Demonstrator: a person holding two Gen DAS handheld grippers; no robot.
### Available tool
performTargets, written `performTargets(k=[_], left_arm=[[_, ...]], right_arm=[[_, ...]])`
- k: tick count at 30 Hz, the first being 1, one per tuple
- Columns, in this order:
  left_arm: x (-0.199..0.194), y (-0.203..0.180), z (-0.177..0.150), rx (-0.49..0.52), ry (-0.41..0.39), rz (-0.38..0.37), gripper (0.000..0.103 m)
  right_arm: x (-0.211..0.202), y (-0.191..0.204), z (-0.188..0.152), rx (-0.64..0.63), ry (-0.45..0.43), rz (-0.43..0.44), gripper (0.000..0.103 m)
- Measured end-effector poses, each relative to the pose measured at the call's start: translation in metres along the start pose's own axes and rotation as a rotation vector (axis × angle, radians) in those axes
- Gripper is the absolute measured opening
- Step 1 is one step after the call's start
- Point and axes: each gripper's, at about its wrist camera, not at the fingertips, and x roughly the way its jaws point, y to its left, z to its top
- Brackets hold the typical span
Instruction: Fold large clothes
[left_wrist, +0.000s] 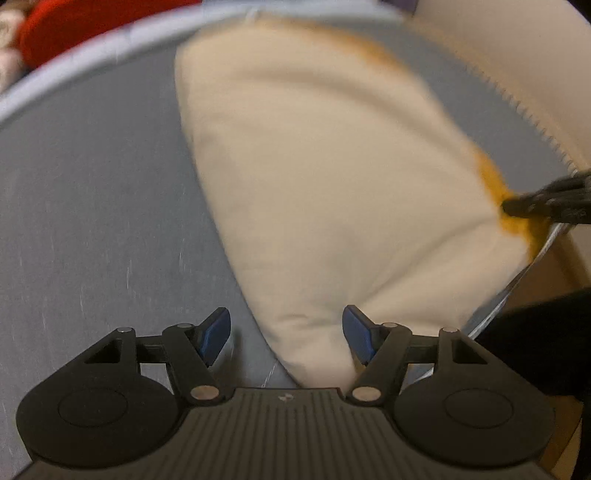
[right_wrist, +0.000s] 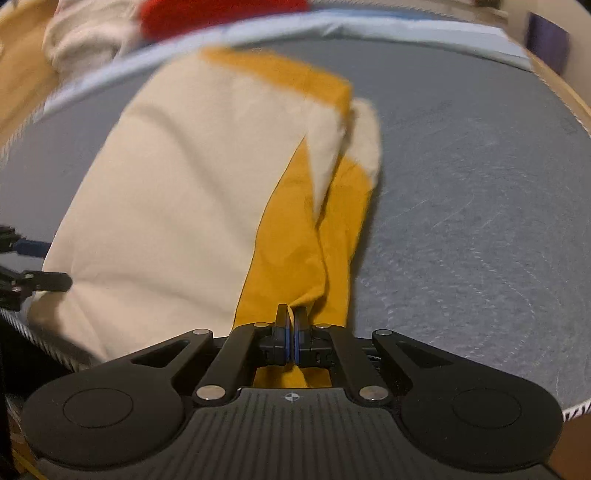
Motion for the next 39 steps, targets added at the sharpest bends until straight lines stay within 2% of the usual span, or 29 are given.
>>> performTargets(k=[3, 4, 6, 8, 10, 12, 15, 19, 21, 23, 25, 27, 29, 32, 36, 39], left_arm=[[-0.012, 0.001, 0.003, -0.008, -0.022, -0.026, 0.07], [-0.018, 0.002, 0.003, -0.01, -0.028, -0.043, 0.066], [-0.031, 0.004, 0.002, -0.013, -0.054, -0.086, 0.065], [-0.03, 0.005, -0.001, -0.013, -0.025, -0.102, 0.055], [-0.014, 0.006, -0.006, -0.007, 0.054, -0.083, 0.056], [-0.015, 0.006, -0.004, 0.005, 0.057, -0.09, 0.056], [-0.018, 0.011, -0.003, -0.04, 0.077, -0.117, 0.055], [-0.017, 0.005, -0.004, 0.01, 0.12, -0.175, 0.056], [-0.021, 0.008, -0.002, 0.006, 0.113, -0.184, 0.056], [-0.025, 0.02, 0.004, -0.054, 0.074, -0.199, 0.057], [-0.035, 0.039, 0.009, -0.151, 0.03, -0.236, 0.059], [-0.043, 0.056, 0.013, -0.247, -0.014, -0.269, 0.06], [-0.047, 0.071, 0.018, -0.327, -0.049, -0.298, 0.068], [-0.043, 0.087, 0.027, -0.396, -0.053, -0.339, 0.078], [-0.019, 0.108, 0.042, -0.488, -0.026, -0.373, 0.082], [0.006, 0.124, 0.051, -0.573, 0.007, -0.379, 0.082]], right_arm=[[0.01, 0.01, 0.002, -0.082, 0.002, -0.05, 0.001], [0.009, 0.01, 0.002, -0.082, -0.002, -0.057, 0.001], [0.005, 0.006, 0.003, -0.072, -0.023, -0.061, 0.001], [0.003, 0.002, 0.003, -0.062, -0.028, -0.056, 0.001], [0.005, 0.005, 0.002, -0.082, -0.008, -0.058, 0.001], [0.009, 0.012, 0.001, -0.123, 0.002, -0.081, 0.001], [0.009, 0.016, 0.003, -0.128, 0.005, -0.096, 0.001], [0.01, 0.016, 0.004, -0.117, 0.017, -0.098, 0.002], [0.009, 0.015, 0.005, -0.105, 0.024, -0.113, 0.006], [0.009, 0.013, 0.005, -0.095, 0.026, -0.155, 0.03], [0.009, 0.011, 0.007, -0.078, 0.024, -0.179, 0.039], [0.005, 0.009, 0.011, -0.057, 0.005, -0.173, 0.039], [-0.003, 0.01, 0.014, -0.046, -0.056, -0.174, 0.039], [-0.012, 0.004, 0.022, 0.024, -0.143, -0.135, 0.043], [-0.001, -0.009, 0.031, 0.159, -0.108, -0.064, 0.046], [0.012, -0.015, 0.036, 0.233, -0.068, -0.027, 0.055]])
